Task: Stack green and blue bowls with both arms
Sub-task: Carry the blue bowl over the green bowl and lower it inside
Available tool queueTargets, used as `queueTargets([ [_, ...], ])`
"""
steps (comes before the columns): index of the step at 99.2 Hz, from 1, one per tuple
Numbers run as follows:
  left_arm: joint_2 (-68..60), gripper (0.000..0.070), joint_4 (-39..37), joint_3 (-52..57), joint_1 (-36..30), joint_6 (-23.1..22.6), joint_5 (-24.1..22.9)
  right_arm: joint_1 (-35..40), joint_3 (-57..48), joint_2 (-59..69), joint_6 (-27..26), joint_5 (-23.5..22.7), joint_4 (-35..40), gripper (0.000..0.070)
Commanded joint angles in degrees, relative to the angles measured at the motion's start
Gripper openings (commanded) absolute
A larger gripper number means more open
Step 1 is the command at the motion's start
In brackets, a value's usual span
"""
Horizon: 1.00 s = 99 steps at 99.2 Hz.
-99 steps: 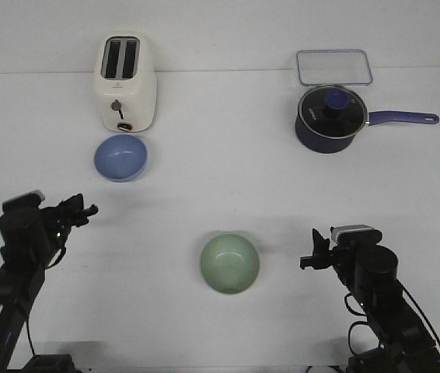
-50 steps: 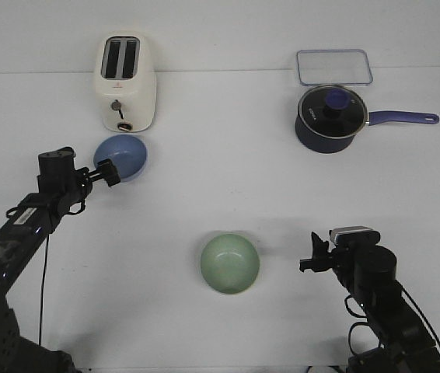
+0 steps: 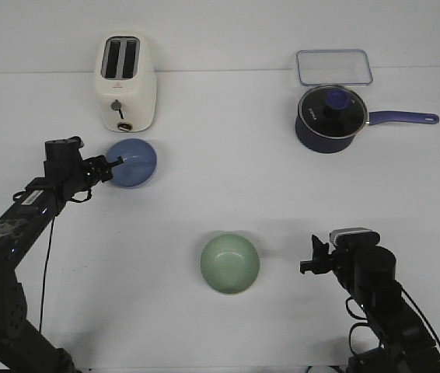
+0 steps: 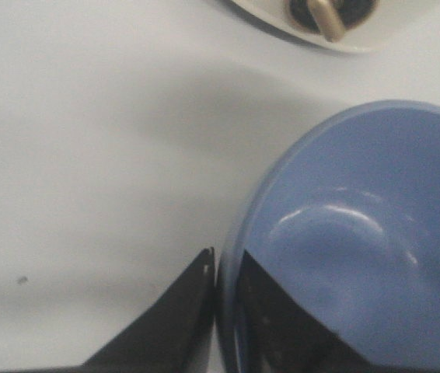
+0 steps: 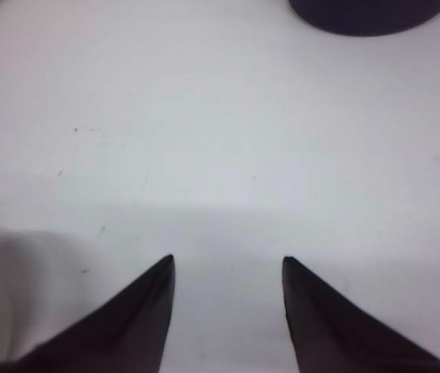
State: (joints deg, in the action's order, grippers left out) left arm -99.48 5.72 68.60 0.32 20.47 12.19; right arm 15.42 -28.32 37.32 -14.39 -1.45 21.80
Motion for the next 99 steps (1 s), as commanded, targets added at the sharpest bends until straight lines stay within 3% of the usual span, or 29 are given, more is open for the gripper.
queueTargets([
  [1, 2.6, 0.0012, 0.8, 1.3, 0.0, -0.8, 1.9, 0.3, 0.0, 0.2, -0.1, 0.0, -0.2, 0.0279],
  [20, 11.8, 0.0012, 10.4, 1.1, -2.5, -5.4, 7.3, 0.3, 0.0, 0.2, -0.1, 0.0, 0.0, 0.0279],
  [42, 22.9, 0.0012, 12.7, -4.2, -10.5, -7.0, 13.8, 0.3, 0.0, 0.2, -0.1, 0.0, 0.1, 0.0279],
  [77, 26.9, 0.0012, 7.6, -13.9, -31.0, -5.3, 13.6, 0.3, 0.0, 0.3, -0.1, 0.0, 0.1, 0.0279],
  [93, 23.6, 0.0012, 4.7, -14.0, -37.5, -5.4, 4.9, 0.3, 0.0, 0.3, -0.1, 0.0, 0.1, 0.0279],
  [99, 22.4, 0.0015, 3.2, -14.0, -38.5, -5.4, 4.6, 0.3, 0.0, 0.2, -0.1, -0.1, 0.1, 0.0279],
])
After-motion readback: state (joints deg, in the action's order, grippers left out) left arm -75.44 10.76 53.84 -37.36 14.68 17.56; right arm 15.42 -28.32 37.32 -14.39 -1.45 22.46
